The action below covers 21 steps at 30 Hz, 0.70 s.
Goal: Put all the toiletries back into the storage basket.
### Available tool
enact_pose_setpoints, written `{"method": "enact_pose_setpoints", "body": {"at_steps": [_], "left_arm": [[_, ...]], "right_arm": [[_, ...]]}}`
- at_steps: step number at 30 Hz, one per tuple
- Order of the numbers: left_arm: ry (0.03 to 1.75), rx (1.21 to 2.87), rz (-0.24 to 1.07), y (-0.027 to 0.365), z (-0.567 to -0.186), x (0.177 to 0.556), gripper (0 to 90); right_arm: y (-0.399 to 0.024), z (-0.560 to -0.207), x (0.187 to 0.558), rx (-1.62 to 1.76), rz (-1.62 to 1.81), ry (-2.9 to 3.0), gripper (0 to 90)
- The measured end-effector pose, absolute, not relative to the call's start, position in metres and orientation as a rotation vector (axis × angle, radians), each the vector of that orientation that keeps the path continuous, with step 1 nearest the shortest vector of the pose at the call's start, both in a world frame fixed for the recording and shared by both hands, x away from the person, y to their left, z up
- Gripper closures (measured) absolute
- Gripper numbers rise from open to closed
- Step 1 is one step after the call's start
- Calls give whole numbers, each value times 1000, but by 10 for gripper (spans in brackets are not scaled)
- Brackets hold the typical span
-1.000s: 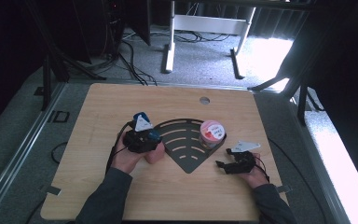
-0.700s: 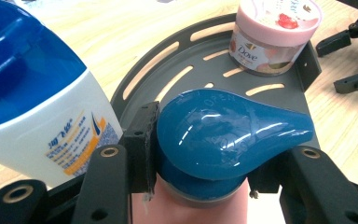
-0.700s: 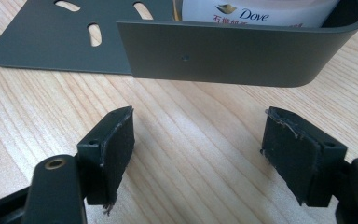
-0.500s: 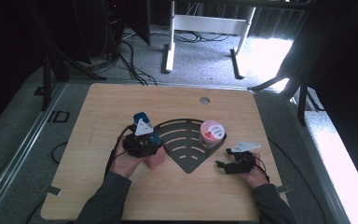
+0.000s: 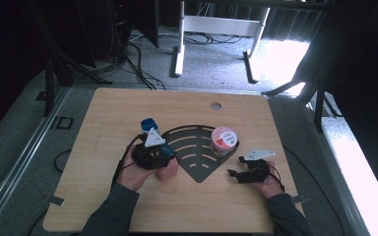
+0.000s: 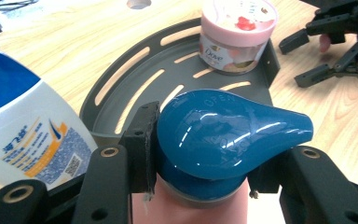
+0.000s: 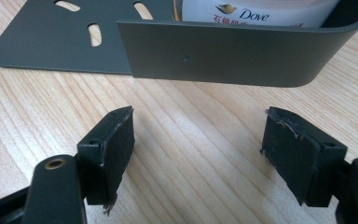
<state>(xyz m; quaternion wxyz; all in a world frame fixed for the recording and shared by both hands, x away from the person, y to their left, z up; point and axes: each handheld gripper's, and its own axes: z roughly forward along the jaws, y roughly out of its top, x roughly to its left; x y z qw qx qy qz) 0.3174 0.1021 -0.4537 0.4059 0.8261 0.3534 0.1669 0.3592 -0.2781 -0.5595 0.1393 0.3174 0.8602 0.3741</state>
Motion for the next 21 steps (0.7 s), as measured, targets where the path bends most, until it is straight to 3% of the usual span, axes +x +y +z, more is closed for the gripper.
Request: {"method": "enact_pose_setpoints", "body": {"at_steps": [21], "left_arm": [[781, 2114, 352, 76, -446, 308, 527]], "right_arm": [[-278, -559, 359, 915, 1080, 2487, 247]]}}
